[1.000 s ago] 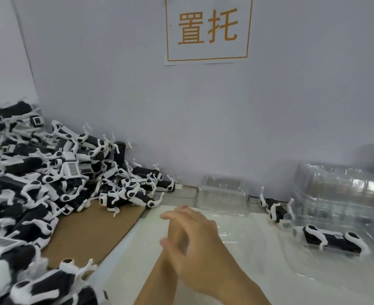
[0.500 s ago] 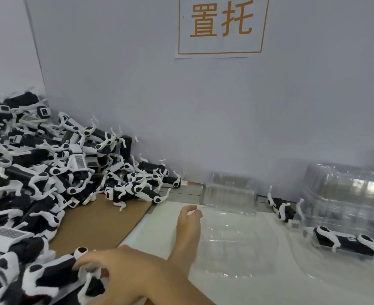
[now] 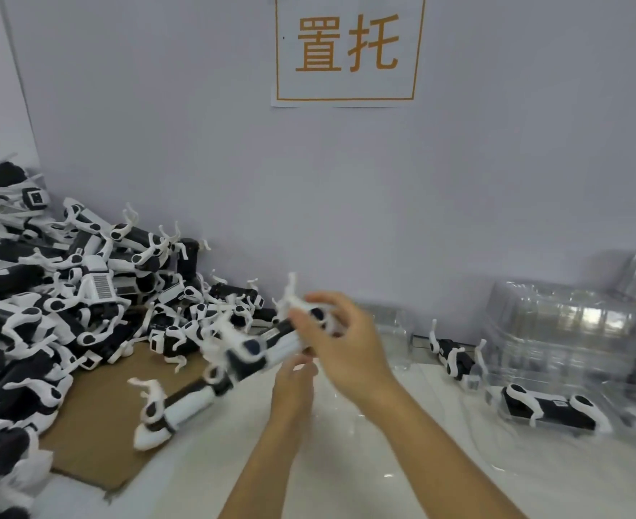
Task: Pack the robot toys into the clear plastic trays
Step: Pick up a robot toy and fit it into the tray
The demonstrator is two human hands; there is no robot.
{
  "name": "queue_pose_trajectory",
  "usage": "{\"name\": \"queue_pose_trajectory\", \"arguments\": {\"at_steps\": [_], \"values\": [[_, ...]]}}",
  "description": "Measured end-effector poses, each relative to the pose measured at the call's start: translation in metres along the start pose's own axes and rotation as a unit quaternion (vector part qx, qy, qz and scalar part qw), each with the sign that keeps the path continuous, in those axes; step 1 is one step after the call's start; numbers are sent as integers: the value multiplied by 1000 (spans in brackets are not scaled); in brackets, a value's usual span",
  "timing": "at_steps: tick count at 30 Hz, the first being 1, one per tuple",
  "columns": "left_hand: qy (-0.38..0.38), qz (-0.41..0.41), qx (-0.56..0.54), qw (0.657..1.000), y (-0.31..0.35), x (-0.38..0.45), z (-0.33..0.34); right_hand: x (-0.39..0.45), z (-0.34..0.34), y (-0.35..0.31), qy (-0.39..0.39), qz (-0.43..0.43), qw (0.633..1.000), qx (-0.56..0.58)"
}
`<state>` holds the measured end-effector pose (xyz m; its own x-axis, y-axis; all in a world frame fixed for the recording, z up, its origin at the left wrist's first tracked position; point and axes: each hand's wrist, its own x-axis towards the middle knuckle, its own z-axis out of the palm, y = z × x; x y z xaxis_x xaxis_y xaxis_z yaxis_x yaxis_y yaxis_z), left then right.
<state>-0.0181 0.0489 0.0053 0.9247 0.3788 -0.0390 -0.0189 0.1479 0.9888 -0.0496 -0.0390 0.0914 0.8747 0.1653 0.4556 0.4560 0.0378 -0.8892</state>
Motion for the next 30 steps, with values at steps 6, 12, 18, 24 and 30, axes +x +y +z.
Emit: {"name": "queue_pose_trajectory", "arguments": {"at_steps": [6, 12, 18, 24, 30], "values": [[18, 31, 84, 996, 6, 0, -4, 0, -103, 14, 160, 26, 982, 96], [-36, 149, 75, 985, 36, -17, 9, -5, -141, 20, 126, 40, 991, -36], [-201, 176, 92, 959, 58, -34, 21, -6, -120, 2, 9, -25, 993, -112], [-290, 105, -35, 951, 69, -37, 17, -12, -100, -2, 32, -55, 998, -29], [-225, 81, -138, 961, 66, -40, 30, -6, -98, 8, 27, -3, 973, -228]]}}
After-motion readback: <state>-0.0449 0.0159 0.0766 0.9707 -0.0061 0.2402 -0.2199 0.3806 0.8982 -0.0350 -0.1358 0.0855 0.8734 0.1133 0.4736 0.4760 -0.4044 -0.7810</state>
